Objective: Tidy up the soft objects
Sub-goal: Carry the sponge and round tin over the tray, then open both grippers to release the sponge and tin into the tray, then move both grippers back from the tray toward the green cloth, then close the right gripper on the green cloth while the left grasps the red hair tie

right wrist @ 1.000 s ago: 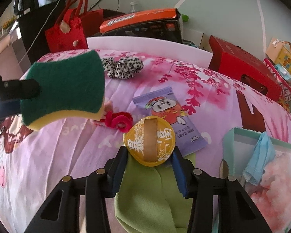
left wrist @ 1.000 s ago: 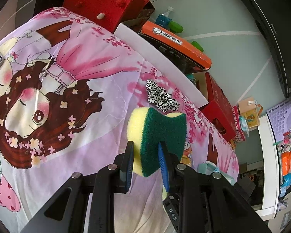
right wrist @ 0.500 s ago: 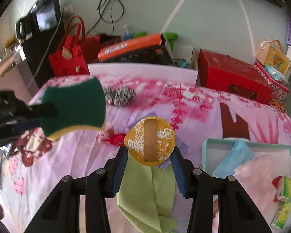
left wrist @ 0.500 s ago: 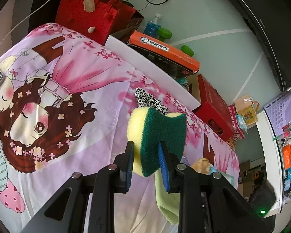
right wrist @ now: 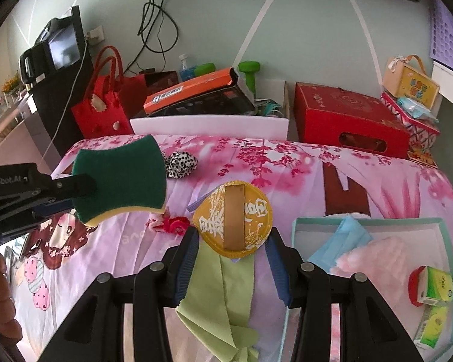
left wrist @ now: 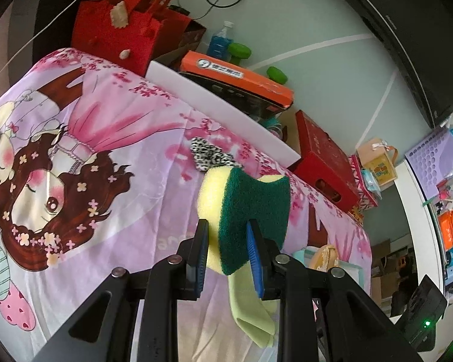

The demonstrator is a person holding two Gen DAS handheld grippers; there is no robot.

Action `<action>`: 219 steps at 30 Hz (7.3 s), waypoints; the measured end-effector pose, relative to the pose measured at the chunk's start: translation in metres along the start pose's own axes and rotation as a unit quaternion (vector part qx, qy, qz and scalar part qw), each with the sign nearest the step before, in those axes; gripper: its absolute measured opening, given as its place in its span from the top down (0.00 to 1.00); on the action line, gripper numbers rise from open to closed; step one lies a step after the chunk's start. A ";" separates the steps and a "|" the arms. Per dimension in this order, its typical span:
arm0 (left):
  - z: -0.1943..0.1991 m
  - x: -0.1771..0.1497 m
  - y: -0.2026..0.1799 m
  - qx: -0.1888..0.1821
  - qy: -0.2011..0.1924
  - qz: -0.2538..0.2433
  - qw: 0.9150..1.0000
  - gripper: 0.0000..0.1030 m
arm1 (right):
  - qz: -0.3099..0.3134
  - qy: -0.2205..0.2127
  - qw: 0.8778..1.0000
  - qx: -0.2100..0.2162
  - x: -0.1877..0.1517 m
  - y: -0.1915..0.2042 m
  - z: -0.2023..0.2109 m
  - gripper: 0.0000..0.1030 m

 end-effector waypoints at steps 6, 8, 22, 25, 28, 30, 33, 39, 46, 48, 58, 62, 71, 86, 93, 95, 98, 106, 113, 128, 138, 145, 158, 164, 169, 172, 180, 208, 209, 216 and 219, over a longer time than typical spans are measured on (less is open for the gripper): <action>0.000 -0.004 -0.022 -0.010 0.000 -0.025 1.000 0.75 | -0.026 -0.008 1.000 -0.014 -0.004 -0.025 0.019 0.53; 0.000 -0.006 -0.030 -0.014 0.001 -0.034 0.999 0.75 | -0.036 -0.008 0.999 -0.018 -0.005 -0.034 0.023 0.53; -0.012 -0.039 -0.120 -0.049 0.035 -0.136 0.989 0.75 | -0.154 -0.015 0.986 -0.063 -0.026 -0.147 0.062 0.53; -0.020 -0.052 -0.140 -0.057 0.049 -0.161 0.984 0.75 | -0.198 -0.016 0.977 -0.076 -0.040 -0.186 0.073 0.53; -0.027 -0.068 -0.160 -0.063 0.064 -0.190 0.978 0.75 | -0.232 -0.015 0.968 -0.096 -0.054 -0.220 0.081 0.53; -0.033 -0.083 -0.176 -0.069 0.078 -0.210 0.972 0.75 | -0.254 -0.014 0.961 -0.106 -0.064 -0.240 0.086 0.53; -0.042 -0.101 -0.192 -0.070 0.096 -0.232 0.965 0.75 | -0.278 -0.014 0.955 -0.102 -0.075 -0.259 0.091 0.53; -0.060 -0.134 -0.217 -0.061 0.124 -0.273 0.952 0.74 | -0.298 -0.006 0.949 -0.098 -0.087 -0.275 0.091 0.53; -0.094 -0.151 -0.209 -0.019 0.157 -0.277 0.948 0.74 | -0.267 0.036 0.959 -0.087 -0.090 -0.260 0.066 0.52; -0.102 -0.153 -0.204 -0.013 0.167 -0.271 0.948 0.74 | -0.261 0.046 0.960 -0.086 -0.090 -0.255 0.060 0.52; -0.126 -0.154 -0.187 0.002 0.187 -0.250 0.950 0.71 | -0.237 0.081 0.964 -0.086 -0.093 -0.239 0.042 0.52; -0.123 -0.152 -0.187 -0.003 0.189 -0.243 0.951 0.67 | -0.241 0.081 0.963 -0.091 -0.092 -0.239 0.044 0.42; -0.101 -0.145 -0.195 -0.018 0.176 -0.241 0.954 0.45 | -0.245 0.074 0.961 -0.106 -0.089 -0.241 0.054 0.32; -0.062 -0.098 -0.170 0.015 0.109 -0.207 0.972 0.25 | -0.245 0.077 0.960 -0.113 -0.090 -0.242 0.056 0.12; -0.075 -0.086 -0.135 0.076 0.111 -0.184 0.974 0.07 | -0.246 0.077 0.960 -0.109 -0.088 -0.238 0.055 0.01; -0.079 -0.083 -0.128 0.103 0.103 -0.184 0.972 0.04 | -0.245 0.066 0.961 -0.109 -0.084 -0.233 0.058 0.00; -0.079 -0.080 -0.121 0.124 0.089 -0.184 0.971 0.04 | -0.228 0.057 0.968 -0.091 -0.074 -0.219 0.060 0.00; -0.072 -0.064 -0.101 0.137 0.074 -0.159 0.975 0.03 | -0.192 0.047 0.976 -0.086 -0.057 -0.185 0.057 0.00; -0.042 -0.032 -0.048 0.166 0.041 -0.105 0.980 0.03 | -0.146 0.016 0.987 -0.071 -0.035 -0.142 0.061 0.00; -0.002 -0.008 0.042 0.178 0.017 0.009 0.984 0.03 | -0.038 -0.009 0.999 -0.015 -0.006 -0.027 0.045 0.00; -0.028 -0.013 0.059 0.187 0.058 0.015 0.981 0.03 | 0.009 0.075 0.997 -0.003 -0.029 0.011 -0.027 0.00; -0.047 -0.018 0.069 0.190 0.084 0.024 0.978 0.03 | 0.012 0.121 0.993 -0.007 -0.043 0.012 -0.059 0.00; -0.054 -0.020 0.070 0.185 0.093 0.027 0.978 0.03 | 0.029 0.157 0.986 -0.038 -0.059 0.011 -0.081 0.02; -0.055 -0.019 0.072 0.178 0.095 0.035 0.979 0.03 | 0.027 0.161 0.986 -0.025 -0.060 0.012 -0.085 0.22; -0.058 -0.019 0.070 0.168 0.098 0.035 0.980 0.03 | 0.021 0.161 0.987 -0.020 -0.059 0.009 -0.087 0.43; -0.061 -0.017 0.064 0.158 0.095 0.032 0.982 0.03 | 0.024 0.160 0.987 -0.016 -0.060 0.011 -0.087 0.50; -0.073 -0.009 0.049 0.135 0.089 0.014 0.987 0.04 | 0.026 0.158 0.987 -0.006 -0.059 0.011 -0.087 0.74; -0.101 -0.010 0.014 0.047 0.092 -0.010 0.995 0.98 | 0.023 0.154 0.988 0.012 -0.057 0.012 -0.083 0.94; -0.099 -0.010 0.014 0.049 0.090 -0.010 0.995 0.98 | 0.022 0.153 0.988 0.015 -0.056 0.012 -0.083 0.94; -0.076 -0.010 0.017 0.049 0.075 0.000 0.996 0.98 | 0.019 0.136 0.990 0.039 -0.052 0.017 -0.067 0.95; -0.065 -0.010 0.018 0.049 0.065 0.003 0.997 0.98 | 0.018 0.124 0.991 0.049 -0.049 0.019 -0.056 0.95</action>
Point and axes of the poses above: each gripper's, at about its wrist camera, not at the fingertips, and z roughly against the way its jaws point, y to its left, x to its top, the point moved 10 cm from there along -z, roughly the way its jaws point, and after that the axes turned 14 degrees about y, right-handed, at the moved point
